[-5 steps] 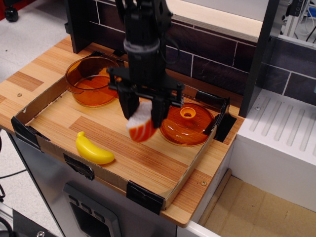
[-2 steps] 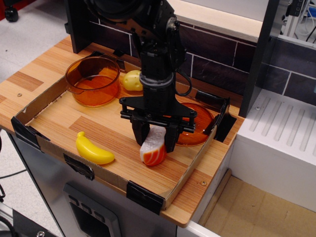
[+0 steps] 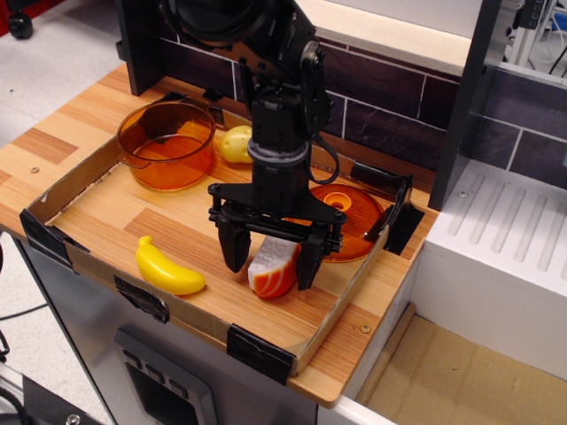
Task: Take sushi out of pot
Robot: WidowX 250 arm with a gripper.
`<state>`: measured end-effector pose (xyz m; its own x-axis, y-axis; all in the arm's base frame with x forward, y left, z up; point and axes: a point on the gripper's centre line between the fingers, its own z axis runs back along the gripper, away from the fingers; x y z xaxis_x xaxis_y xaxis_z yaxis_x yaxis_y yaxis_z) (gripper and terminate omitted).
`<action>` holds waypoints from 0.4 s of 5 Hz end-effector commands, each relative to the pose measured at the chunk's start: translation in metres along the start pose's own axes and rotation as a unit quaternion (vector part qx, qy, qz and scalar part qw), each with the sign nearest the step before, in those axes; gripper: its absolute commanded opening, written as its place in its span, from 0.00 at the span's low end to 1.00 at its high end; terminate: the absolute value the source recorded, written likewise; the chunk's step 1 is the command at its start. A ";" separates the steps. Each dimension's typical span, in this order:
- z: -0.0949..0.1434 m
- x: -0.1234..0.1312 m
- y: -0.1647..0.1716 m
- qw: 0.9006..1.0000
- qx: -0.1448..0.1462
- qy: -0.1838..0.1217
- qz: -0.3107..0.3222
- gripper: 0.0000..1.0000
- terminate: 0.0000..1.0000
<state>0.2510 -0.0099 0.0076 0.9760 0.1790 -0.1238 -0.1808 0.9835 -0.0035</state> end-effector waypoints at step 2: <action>0.086 0.019 0.010 0.995 -0.075 -0.068 0.006 1.00 0.00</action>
<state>0.2583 -0.0012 0.0759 0.9773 0.2067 -0.0455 -0.2112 0.9666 -0.1450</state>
